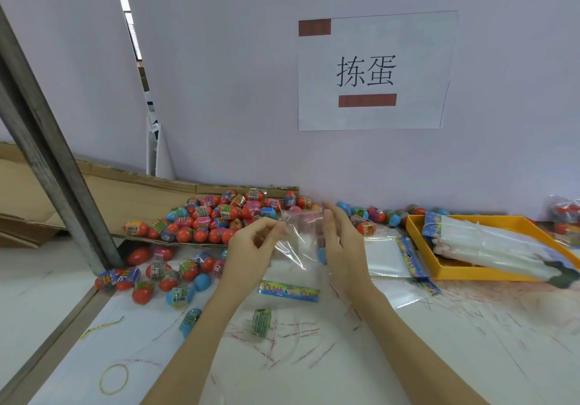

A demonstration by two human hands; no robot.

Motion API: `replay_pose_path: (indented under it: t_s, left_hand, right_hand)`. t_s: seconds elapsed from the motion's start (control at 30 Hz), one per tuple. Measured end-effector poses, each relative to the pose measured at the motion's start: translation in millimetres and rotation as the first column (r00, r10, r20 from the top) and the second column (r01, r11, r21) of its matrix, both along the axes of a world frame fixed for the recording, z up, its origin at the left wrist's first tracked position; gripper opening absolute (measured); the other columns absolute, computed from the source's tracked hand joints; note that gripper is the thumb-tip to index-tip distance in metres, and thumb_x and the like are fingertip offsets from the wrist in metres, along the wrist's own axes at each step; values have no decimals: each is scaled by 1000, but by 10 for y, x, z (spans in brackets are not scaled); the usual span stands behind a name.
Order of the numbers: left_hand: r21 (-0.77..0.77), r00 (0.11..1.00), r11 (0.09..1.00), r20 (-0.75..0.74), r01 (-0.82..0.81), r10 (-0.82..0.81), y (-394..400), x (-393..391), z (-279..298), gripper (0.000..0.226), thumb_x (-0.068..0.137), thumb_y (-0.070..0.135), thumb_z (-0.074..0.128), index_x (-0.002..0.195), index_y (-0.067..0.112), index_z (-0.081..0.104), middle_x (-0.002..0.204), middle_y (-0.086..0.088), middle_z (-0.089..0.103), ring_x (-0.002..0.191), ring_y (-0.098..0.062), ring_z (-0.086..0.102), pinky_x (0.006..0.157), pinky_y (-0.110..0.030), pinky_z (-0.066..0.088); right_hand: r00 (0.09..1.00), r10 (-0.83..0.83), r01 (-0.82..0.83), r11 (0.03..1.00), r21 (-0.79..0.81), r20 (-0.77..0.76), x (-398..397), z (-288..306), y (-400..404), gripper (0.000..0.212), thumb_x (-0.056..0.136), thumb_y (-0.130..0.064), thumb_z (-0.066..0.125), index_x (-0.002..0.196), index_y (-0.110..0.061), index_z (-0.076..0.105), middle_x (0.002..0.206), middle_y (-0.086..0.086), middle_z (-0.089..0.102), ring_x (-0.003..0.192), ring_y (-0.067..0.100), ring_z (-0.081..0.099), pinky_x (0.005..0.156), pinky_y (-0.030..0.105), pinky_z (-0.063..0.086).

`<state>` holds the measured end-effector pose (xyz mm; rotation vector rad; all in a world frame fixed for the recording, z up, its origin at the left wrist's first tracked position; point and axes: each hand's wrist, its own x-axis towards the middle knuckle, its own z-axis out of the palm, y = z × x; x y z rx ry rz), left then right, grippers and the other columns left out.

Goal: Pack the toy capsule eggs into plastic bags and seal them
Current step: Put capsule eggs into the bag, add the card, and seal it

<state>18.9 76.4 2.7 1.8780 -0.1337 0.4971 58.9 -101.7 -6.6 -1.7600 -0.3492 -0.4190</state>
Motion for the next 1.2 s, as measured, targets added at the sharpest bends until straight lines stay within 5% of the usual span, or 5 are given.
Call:
replay_pose_path:
  t_s: [0.3, 0.57, 0.77, 0.97, 1.2]
  left_hand:
    - [-230, 966, 966, -202, 115, -163, -10, -17, 32, 32, 90, 16, 81, 114, 14, 60, 94, -11, 78, 78, -30, 78, 63, -31, 62]
    - [78, 997, 994, -46, 70, -66, -8, -9, -8, 29, 97, 4, 72, 119, 24, 74, 96, 11, 78, 75, -4, 71, 70, -23, 57]
    - [185, 1000, 983, 6, 15, -17, 23, -6, -9, 26, 95, 11, 76, 112, 31, 76, 95, 23, 75, 91, 0, 71, 78, -15, 56]
    - [92, 983, 979, 32, -182, 180, 56, 13, -10, 21, 81, 30, 90, 98, 29, 77, 88, 14, 75, 85, -11, 71, 76, -32, 62]
    - [-403, 966, 915, -246, -27, -79, 113, 11, 17, 52, 75, 26, 93, 122, 25, 69, 109, -4, 79, 104, -28, 75, 97, -49, 61]
  right_hand:
    - [994, 2, -2, 1000, 1, 105, 43, -57, -11, 15, 101, -11, 64, 107, -23, 69, 91, -13, 74, 87, 9, 72, 77, 26, 57]
    - [878, -102, 270, 912, -309, 468, 17, -44, 57, 26, 90, -31, 81, 114, -21, 77, 133, 0, 62, 124, 23, 51, 107, 38, 40]
    - [895, -70, 198, 947, -253, 440, -20, -9, 64, 9, 88, -17, 82, 92, -13, 74, 102, -4, 64, 100, 14, 60, 89, 36, 51]
    - [969, -52, 93, 982, -164, 242, -36, -6, 45, 13, 90, -23, 80, 85, -13, 73, 75, -7, 69, 70, 10, 65, 67, 30, 55]
    - [998, 56, -51, 988, 145, -35, -3, 55, 1, 5, 95, -18, 75, 93, -15, 75, 80, -2, 76, 68, 17, 73, 65, 29, 61]
